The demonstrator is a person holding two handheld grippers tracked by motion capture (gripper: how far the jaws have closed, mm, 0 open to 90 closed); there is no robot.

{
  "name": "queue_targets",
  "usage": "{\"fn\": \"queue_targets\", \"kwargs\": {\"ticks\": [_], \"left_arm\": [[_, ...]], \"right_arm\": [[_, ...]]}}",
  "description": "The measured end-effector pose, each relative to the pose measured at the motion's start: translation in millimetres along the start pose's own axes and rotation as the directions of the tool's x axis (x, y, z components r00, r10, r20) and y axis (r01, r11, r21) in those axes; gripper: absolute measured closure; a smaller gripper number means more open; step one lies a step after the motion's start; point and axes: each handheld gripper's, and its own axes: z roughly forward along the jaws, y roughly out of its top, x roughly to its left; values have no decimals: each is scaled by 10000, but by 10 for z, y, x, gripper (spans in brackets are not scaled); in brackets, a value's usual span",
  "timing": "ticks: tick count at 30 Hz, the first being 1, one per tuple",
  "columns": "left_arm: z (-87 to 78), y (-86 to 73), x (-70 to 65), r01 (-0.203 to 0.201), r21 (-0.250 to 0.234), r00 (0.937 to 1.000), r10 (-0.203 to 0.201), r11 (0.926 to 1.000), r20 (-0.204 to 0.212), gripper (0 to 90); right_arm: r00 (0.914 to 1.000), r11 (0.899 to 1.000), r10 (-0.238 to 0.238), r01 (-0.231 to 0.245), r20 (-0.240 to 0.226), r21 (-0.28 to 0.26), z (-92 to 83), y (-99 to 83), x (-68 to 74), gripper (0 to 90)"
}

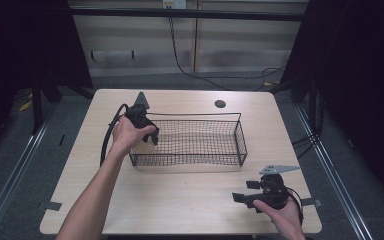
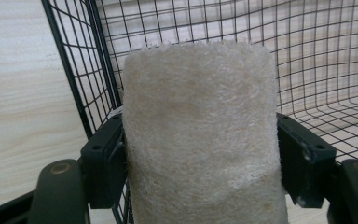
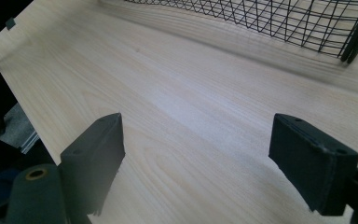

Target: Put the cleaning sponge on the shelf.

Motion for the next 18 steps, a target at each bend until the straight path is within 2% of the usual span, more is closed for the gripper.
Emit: {"fn": "queue_targets", "kwargs": {"ticks": [3, 11, 18], "left_arm": [[24, -1, -1, 9, 40, 10000, -9, 10000, -87, 279], [80, -7, 28, 116, 153, 9999, -117, 9998, 54, 278], [143, -2, 6, 102, 139, 9999, -101, 9999, -120, 278]], "right_arm": [[10000, 10000, -7, 7, 3, -10, -2, -1, 0, 177], [10000, 10000, -18, 18, -4, 4, -1, -1, 0, 177], [10000, 10000, 5, -5, 4, -4, -1, -2, -2, 177]]}}
